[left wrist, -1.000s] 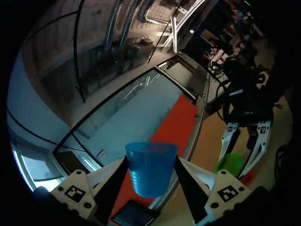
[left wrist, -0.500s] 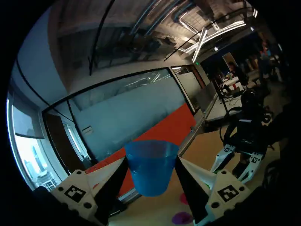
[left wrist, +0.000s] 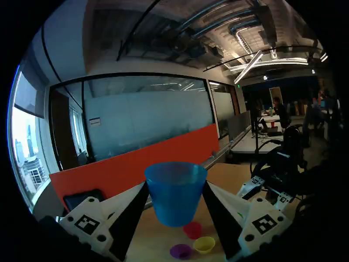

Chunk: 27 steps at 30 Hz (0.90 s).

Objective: Pour water

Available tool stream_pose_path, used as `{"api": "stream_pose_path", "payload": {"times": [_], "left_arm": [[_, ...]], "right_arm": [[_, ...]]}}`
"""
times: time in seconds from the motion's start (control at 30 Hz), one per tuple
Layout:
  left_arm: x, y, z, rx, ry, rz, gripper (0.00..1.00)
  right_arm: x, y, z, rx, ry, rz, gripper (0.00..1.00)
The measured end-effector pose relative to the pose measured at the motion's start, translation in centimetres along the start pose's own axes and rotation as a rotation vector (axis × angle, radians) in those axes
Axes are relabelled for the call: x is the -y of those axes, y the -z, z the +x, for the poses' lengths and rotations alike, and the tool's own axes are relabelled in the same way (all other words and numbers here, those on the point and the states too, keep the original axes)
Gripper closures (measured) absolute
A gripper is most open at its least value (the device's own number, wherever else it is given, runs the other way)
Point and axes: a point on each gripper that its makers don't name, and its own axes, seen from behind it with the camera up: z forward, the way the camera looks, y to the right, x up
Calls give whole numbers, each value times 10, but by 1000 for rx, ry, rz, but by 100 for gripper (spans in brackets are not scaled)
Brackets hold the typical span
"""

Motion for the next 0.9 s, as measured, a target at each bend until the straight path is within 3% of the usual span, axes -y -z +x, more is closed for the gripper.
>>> {"api": "stream_pose_path", "payload": {"times": [0.2, 0.4, 0.9], "left_arm": [[0, 1, -15, 3, 69, -17, 15], [4, 5, -39, 19, 94, -4, 15], [0, 13, -103, 76, 90, 5, 15]], "right_arm": [[-3, 1, 0, 4, 4, -10, 10], [-12, 5, -3, 22, 2, -35, 11], [-55, 25, -10, 64, -22, -134, 10]]}}
